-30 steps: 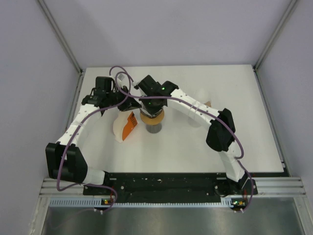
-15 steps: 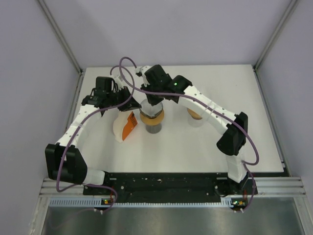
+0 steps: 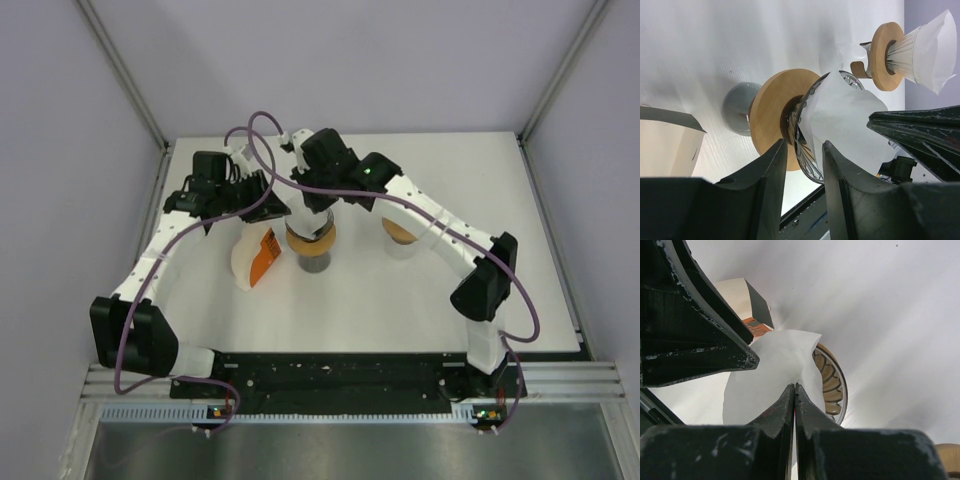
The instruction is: Place the coffee filter in the dripper
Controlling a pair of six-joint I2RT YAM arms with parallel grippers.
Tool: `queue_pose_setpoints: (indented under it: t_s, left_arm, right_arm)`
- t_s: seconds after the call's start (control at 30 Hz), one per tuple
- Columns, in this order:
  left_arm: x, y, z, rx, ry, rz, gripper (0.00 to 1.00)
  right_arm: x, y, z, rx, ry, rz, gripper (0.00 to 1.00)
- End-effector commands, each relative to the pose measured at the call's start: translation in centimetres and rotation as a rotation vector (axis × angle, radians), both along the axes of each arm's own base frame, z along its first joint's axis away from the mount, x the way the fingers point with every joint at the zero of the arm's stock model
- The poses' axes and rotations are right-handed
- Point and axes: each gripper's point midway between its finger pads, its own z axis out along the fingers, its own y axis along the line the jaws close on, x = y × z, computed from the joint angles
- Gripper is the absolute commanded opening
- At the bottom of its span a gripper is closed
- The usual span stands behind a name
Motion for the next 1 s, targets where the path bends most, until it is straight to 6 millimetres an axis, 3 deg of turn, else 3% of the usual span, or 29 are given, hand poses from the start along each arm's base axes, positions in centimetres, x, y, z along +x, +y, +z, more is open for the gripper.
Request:
queue_pose_setpoints:
  t_s: [0.0, 0.1, 0.2, 0.5, 0.67, 0.97]
  left_arm:
    - [-0.1, 0.0, 2.9, 0.002, -0.096, -0.018, 0.41]
    - [-0.2, 0.0, 2.7, 0.002, -0.09, -0.024, 0.41]
    - [-0.2, -0.1, 2.3, 0.006, -0.082, -0.026, 0.41]
    - [-0.2, 0.1, 0.5, 0.033, -0.054, -0.025, 0.39]
    - [-0.3, -0.1, -0.5, 0.041, -0.032, -0.031, 0.37]
    - [-0.2, 0.0, -1.0, 0.059, -0.028, -0.029, 0.34]
  right_arm:
    - [-0.1, -1.1, 5.4, 0.1, -0.098, -0.01, 0.0]
    - [-0.3, -1.2, 5.9, 0.12, -0.098, -0.002, 0.0]
    - [-1.2, -0.2, 5.1, 0.15, -0.052, 0.04, 0.0]
    - [-3.2, 0.6, -1.3, 0.052, 0.074, 0.069, 0.0]
    - [-2.5, -0.4, -5.2, -0.064, 0.103, 0.02, 0.0]
    - [-1.7, -0.4, -9.4, -0.187, 0.175, 0.024, 0.0]
